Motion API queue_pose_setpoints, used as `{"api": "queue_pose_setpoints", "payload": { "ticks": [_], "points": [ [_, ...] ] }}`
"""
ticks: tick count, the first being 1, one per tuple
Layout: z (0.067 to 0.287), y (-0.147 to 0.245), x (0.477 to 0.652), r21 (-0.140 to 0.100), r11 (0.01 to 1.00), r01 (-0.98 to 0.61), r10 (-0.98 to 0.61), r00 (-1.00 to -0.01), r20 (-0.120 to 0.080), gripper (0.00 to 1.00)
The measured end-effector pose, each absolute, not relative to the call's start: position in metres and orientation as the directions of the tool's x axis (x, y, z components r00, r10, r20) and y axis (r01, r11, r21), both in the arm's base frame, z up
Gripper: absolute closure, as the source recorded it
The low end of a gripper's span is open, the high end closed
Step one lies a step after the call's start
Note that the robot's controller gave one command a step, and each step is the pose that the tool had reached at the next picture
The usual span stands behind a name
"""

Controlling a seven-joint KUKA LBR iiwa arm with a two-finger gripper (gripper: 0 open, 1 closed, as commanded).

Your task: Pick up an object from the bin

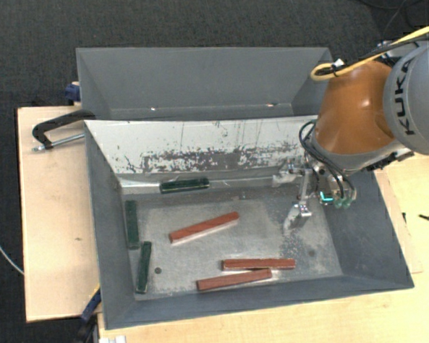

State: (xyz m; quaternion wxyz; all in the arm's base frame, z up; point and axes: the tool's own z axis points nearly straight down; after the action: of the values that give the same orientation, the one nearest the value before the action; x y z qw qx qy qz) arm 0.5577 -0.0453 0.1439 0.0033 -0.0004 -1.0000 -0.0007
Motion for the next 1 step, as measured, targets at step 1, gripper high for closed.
{"api": "queue_pose_setpoints", "payload": {
  "ticks": [1],
  "points": [
    [0.1478, -0.0452, 0.5590, 0.001, 1.000, 0.000, 0.000, -1.000, 0.000, 0.00]
  ]
}}
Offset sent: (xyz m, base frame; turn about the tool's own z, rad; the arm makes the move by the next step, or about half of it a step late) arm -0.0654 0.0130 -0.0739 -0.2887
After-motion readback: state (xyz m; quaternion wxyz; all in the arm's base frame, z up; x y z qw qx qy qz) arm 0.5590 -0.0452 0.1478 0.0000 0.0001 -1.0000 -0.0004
